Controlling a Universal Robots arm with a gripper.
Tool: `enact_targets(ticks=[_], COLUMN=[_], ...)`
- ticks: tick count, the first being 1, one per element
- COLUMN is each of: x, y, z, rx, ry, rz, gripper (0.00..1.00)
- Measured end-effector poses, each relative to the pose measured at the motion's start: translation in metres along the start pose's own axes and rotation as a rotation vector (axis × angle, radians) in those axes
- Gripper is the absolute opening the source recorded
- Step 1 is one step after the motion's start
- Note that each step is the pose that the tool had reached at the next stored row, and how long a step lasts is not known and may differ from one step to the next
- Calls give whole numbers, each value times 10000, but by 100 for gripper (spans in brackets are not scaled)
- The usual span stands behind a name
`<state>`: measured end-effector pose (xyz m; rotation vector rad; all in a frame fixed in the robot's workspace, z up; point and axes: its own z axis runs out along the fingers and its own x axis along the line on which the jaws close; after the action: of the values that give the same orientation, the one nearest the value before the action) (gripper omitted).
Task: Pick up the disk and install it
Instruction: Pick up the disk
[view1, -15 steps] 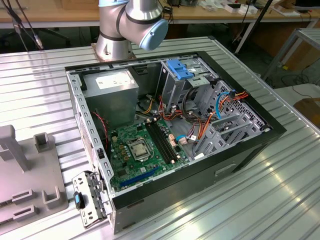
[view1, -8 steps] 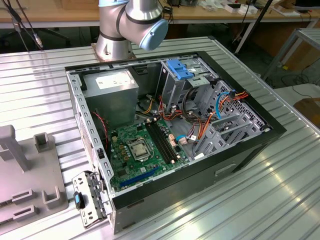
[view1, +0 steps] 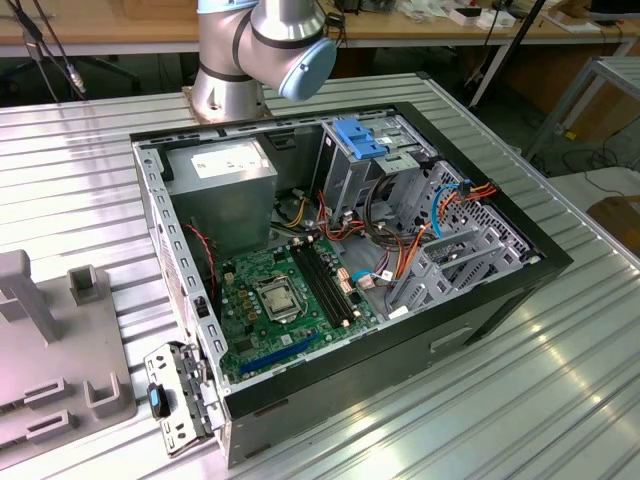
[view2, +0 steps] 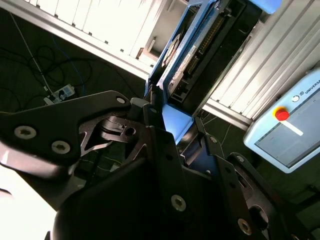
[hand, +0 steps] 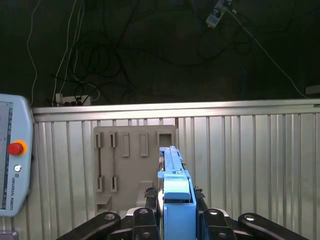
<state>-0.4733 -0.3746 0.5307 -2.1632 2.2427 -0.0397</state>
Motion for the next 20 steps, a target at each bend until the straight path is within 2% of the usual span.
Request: enact_targets(ticks=[3, 10, 20], x=[0, 0, -1], y=[-2, -5, -18], z=[-54, -121, -122], rx=[-1, -1, 1], ry=[1, 1, 4], rz=[1, 0, 1], gripper=[37, 37, 37])
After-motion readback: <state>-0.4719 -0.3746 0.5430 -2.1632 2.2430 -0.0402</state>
